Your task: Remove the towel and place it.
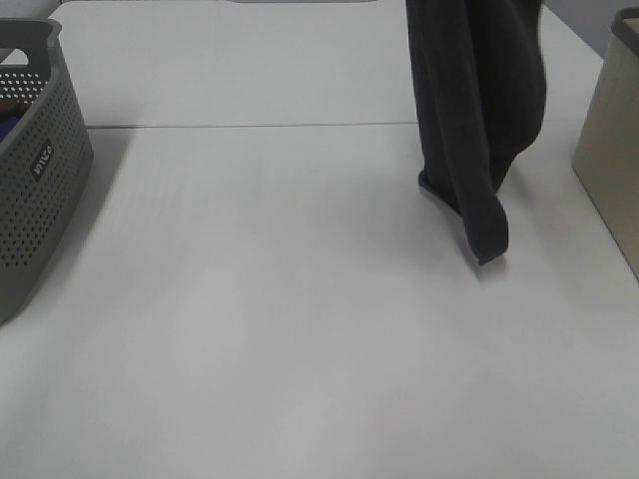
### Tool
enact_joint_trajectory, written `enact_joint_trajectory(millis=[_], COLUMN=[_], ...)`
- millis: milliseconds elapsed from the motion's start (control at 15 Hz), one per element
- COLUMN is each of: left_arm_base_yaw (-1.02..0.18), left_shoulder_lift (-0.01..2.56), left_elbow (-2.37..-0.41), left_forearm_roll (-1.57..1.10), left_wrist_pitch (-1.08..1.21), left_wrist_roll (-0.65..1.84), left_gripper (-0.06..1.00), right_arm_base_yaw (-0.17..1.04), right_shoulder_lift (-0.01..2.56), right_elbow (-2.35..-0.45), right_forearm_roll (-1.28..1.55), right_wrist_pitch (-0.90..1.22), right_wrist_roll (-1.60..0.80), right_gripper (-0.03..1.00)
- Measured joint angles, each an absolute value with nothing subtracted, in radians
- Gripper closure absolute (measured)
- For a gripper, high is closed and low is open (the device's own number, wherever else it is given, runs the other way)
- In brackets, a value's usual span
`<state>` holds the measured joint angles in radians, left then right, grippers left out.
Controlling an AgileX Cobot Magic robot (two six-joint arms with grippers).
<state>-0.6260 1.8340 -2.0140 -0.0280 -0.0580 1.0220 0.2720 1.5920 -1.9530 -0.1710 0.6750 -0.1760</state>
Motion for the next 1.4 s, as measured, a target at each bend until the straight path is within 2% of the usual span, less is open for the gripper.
enact_joint_trajectory(millis=[267,667,867,1067,1400], left_arm_base_yaw=[-0.583,-0.542,-0.450,-0.411,-0.359], left_shoulder_lift=[1.881,1.916,1.931,1.968,2.106], left_elbow=[-2.014,-2.014,-2.014,-2.014,-2.068], left_forearm_roll=[-0.120,-0.113,-0.104,-0.072,-0.024], left_wrist_pitch=[-0.216,-0.238,-0.286,-0.332,-0.537], left_wrist_roll=[0.893,0.795,0.766,0.689,0.544], left_gripper=[0.94,0.94,0.94,0.94,0.94], right_arm_base_yaw=[0.272,0.272,0.272,0.275,0.275], right_shoulder_lift=[1.623,1.667,1.709,1.742,1.855], right_elbow=[-1.953,-1.953,-1.953,-1.953,-1.995], right_forearm_roll=[-0.224,-0.229,-0.229,-0.228,-0.233], right_wrist_pitch=[0.595,0.455,0.312,0.202,0.036], right_wrist_roll=[-0.100,-0.075,-0.046,-0.025,-0.030], right_gripper=[0.96,0.96,0.96,0.96,0.96])
